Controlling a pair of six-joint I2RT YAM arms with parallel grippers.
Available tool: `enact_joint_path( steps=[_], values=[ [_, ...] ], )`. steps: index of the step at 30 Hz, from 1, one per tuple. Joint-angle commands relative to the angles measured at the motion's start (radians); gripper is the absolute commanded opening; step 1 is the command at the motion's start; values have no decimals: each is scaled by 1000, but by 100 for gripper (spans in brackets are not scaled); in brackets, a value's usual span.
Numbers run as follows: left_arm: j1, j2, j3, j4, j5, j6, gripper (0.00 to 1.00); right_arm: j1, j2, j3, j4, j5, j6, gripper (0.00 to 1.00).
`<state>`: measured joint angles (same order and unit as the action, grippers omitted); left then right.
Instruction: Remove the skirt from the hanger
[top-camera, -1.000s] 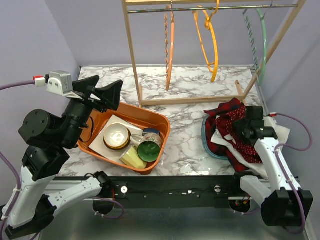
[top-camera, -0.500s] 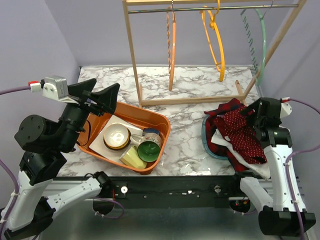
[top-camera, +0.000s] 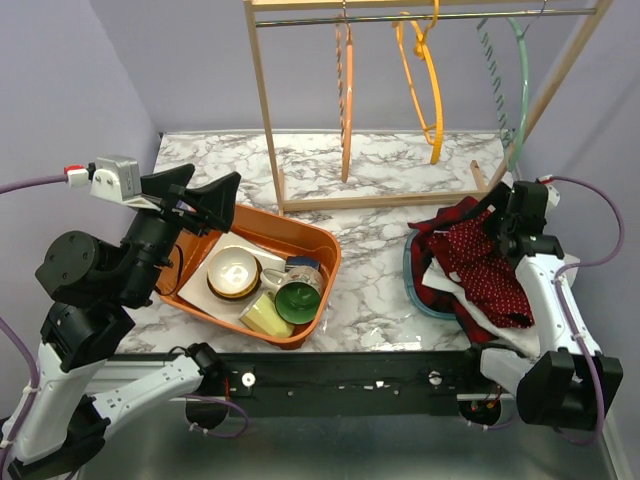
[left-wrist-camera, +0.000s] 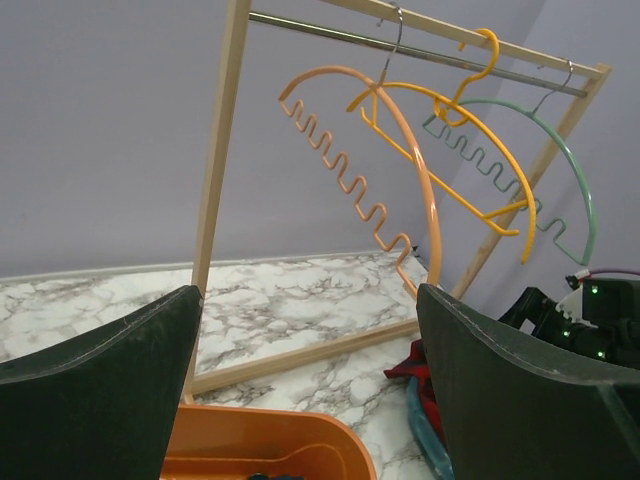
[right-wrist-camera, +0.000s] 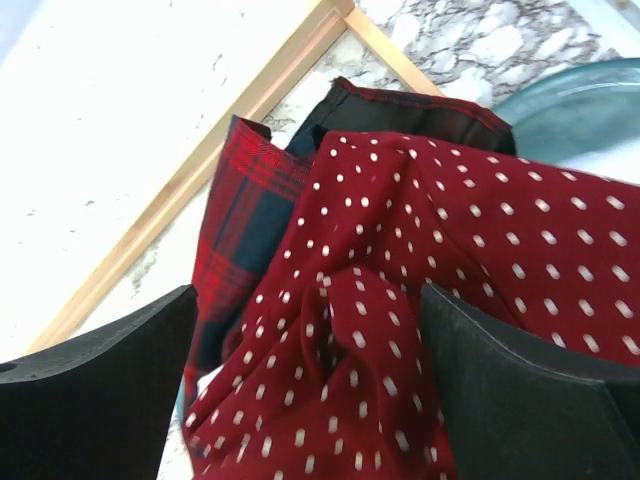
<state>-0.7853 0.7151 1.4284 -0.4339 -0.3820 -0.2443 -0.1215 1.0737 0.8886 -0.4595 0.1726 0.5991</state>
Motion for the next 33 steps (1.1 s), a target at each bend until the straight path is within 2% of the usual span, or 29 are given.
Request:
enact_joint_path(
  steps=[1, 4, 5, 8, 9, 11, 13, 14, 17, 21, 24, 26, 28, 29, 30, 31, 33],
  values=[
    [4, -12, -22, -14, -34, -29, 99, -9, 116, -65, 139, -53, -68, 96],
    [4, -31, -60, 1, -14, -44, 99, -9, 135, -126, 154, -68, -105, 85],
    [4, -39, -69, 10, -14, -44, 99, -9, 126, -157, 160, -65, -131, 69],
    [4, -63, -103, 43, -20, -38, 99, -9, 52, -195, 174, -55, -165, 48],
    [4, -66, -105, 49, -23, -35, 99, -9, 34, -210, 191, -58, -173, 37],
    [4, -71, -109, 50, -32, -26, 99, -9, -9, -209, 203, -67, -194, 29],
    [4, -69, -106, 52, -31, -24, 99, -10, -32, -191, 199, -71, -194, 15],
    [4, -69, -106, 50, -28, -23, 99, -9, -58, -183, 196, -77, -191, 1],
    [4, -75, -108, 49, -21, -24, 99, -9, -112, -142, 150, -62, -174, 1],
    [4, -86, -120, 46, -35, -21, 99, -10, -161, -91, -72, 73, -84, 1],
    [4, -95, -128, 55, -44, -20, 99, -9, -172, -97, -165, 139, -35, 1],
    [4, -92, -131, 58, -44, -18, 99, -9, -161, -144, -159, 169, -25, 1],
    [4, -91, -132, 58, -44, -18, 99, -12, -140, -207, -44, 128, -41, 1],
    [4, -89, -135, 61, -44, -16, 99, -10, -126, -238, 11, 31, -57, 4],
    [4, -89, -140, 64, -44, -18, 99, -10, -104, -291, 97, -8, -55, 14],
    [4, -91, -140, 64, -44, -19, 99, -10, -33, -300, 114, -33, -41, 18],
    [4, -91, -140, 63, -41, -21, 99, -10, 53, -257, 70, -30, -24, 21]
  ],
)
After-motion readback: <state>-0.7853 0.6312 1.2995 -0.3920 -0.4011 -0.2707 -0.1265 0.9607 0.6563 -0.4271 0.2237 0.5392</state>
